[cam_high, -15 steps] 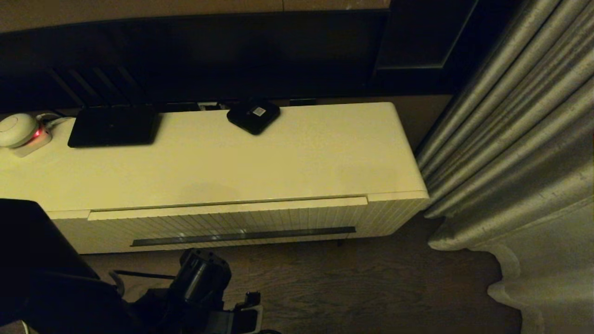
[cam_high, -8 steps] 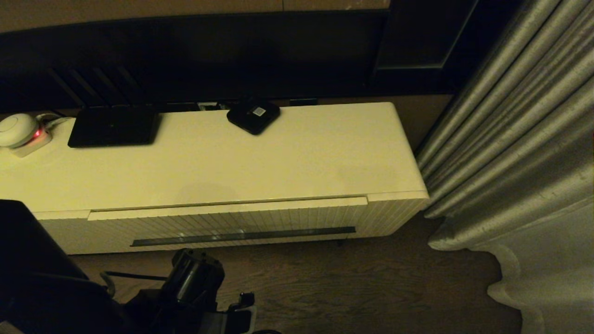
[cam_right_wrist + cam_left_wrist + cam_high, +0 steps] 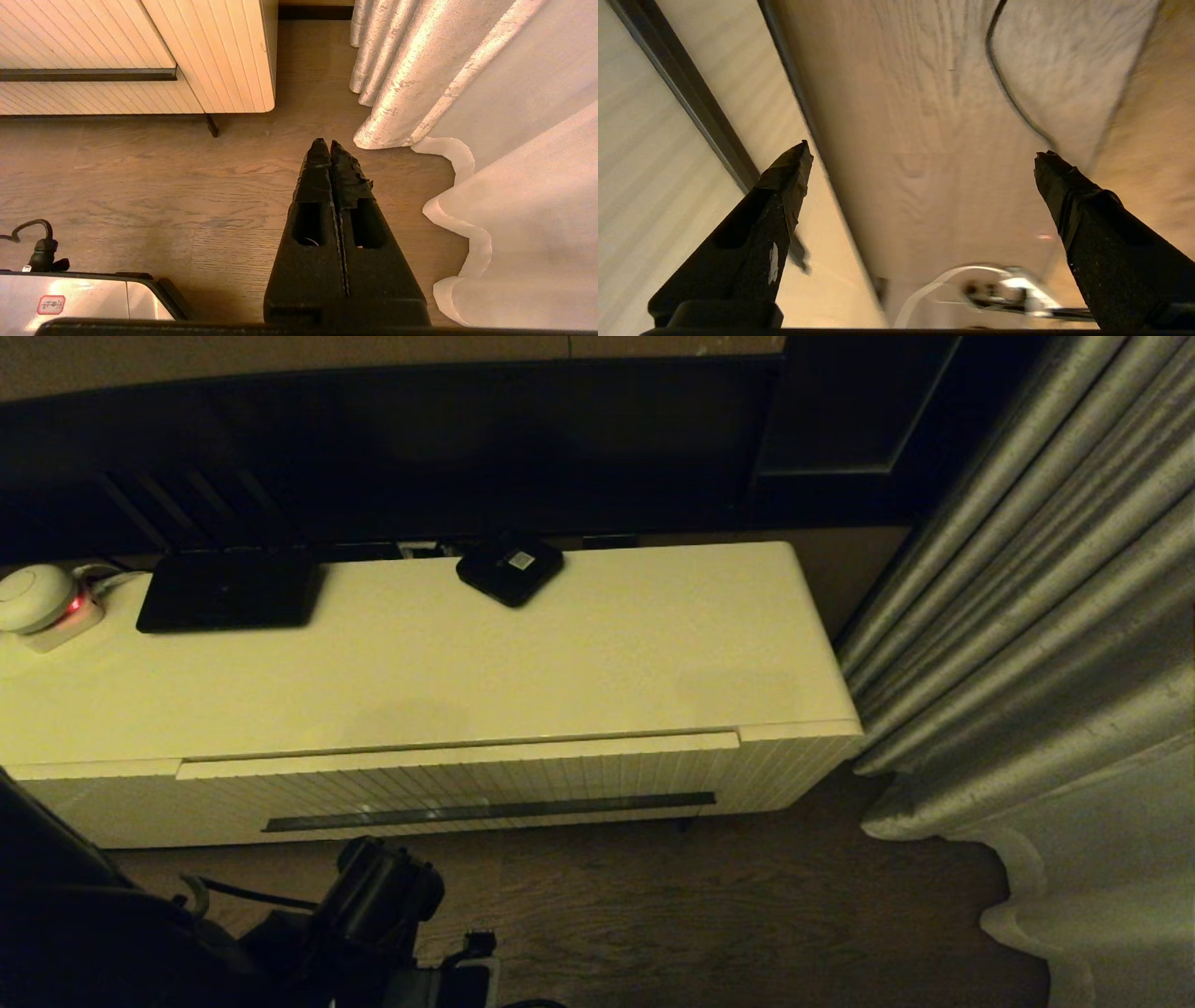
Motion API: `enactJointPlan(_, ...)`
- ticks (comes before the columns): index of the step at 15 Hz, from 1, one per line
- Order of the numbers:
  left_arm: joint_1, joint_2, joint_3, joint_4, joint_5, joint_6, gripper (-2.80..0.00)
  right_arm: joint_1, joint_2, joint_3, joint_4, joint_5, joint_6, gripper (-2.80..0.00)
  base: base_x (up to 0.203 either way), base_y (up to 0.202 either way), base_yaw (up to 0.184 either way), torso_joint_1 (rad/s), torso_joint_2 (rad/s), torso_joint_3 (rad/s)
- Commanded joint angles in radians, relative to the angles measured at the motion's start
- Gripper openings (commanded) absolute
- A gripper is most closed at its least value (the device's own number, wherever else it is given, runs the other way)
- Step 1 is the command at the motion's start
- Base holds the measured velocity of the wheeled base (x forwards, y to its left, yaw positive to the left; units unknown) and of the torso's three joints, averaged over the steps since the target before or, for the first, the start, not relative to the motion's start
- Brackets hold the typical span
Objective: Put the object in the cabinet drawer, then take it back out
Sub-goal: Open the drawer
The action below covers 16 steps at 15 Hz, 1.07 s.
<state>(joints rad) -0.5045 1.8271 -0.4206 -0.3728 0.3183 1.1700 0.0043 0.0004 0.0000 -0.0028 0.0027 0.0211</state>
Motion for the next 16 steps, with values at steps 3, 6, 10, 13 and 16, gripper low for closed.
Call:
enactJointPlan(3,-0.002,-0.003,-0.024,0.023,-0.001,-0.102,0.00,0.000,0.000,0.002,0.000,0.000,0.000,-2.80,0.000,0.000,0.000,0.000,0.00,0.000)
enactJointPlan(6,-0.003,0.005,-0.029,0.026,-0.005,-0.138,0.00,0.000,0.000,0.002,0.000,0.000,0.000,-2.80,0.000,0.000,0.000,0.000,0.00,0.000)
enactJointPlan(10,-0.003,0.051,-0.037,0.011,-0.004,-0.135,0.00,0.000,0.000,0.002,0.000,0.000,0.000,-2.80,0.000,0.000,0.000,0.000,0.00,0.000)
enactJointPlan(13,-0.003,0.073,-0.059,0.011,-0.001,-0.132,0.00,0.000,0.000,0.002,0.000,0.000,0.000,-2.80,0.000,0.000,0.000,0.000,0.00,0.000)
enactJointPlan(16,-0.003,0.071,-0.075,0.011,0.003,-0.124,0.00,0.000,0.000,0.002,0.000,0.000,0.000,-2.80,0.000,0.000,0.000,0.000,0.00,0.000)
